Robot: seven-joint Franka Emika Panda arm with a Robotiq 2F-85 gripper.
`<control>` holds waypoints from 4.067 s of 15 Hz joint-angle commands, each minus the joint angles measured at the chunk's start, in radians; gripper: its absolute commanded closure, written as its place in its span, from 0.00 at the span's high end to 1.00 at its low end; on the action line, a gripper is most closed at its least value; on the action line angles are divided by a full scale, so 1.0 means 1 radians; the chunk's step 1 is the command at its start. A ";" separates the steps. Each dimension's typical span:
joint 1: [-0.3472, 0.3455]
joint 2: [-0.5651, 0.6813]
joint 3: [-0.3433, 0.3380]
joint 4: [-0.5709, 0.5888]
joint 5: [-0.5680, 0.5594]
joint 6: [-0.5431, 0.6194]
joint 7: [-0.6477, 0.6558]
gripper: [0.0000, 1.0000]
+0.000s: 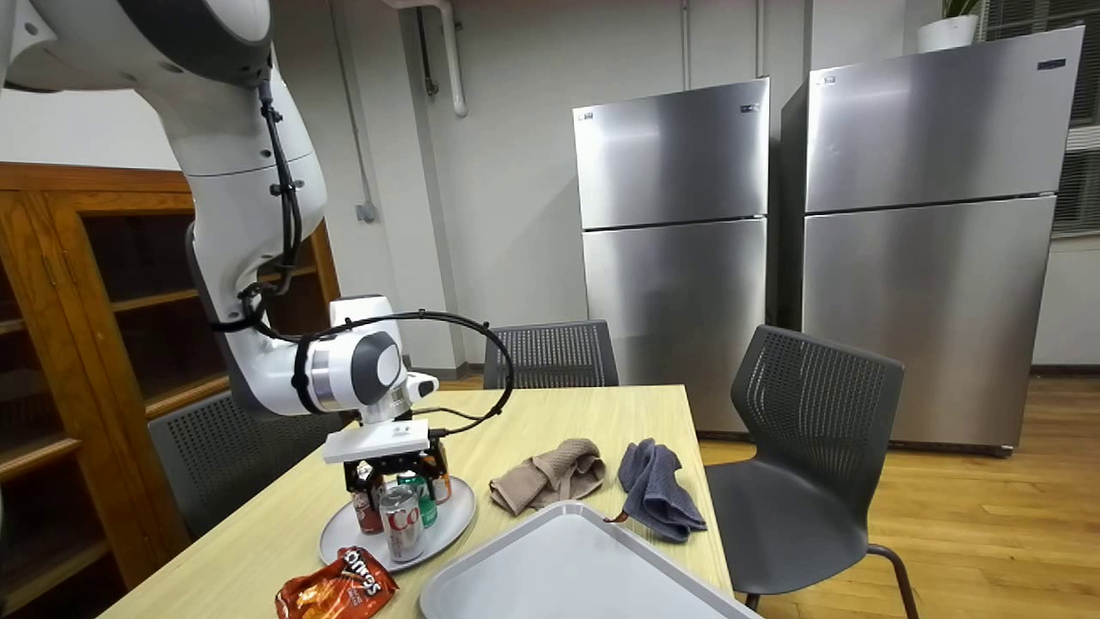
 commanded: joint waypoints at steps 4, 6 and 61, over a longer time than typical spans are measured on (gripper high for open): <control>-0.022 -0.017 0.022 -0.022 -0.019 0.009 -0.002 1.00; -0.022 -0.020 0.021 -0.026 -0.021 0.011 -0.002 1.00; -0.316 -0.287 -0.029 -0.246 0.061 0.051 -0.124 0.38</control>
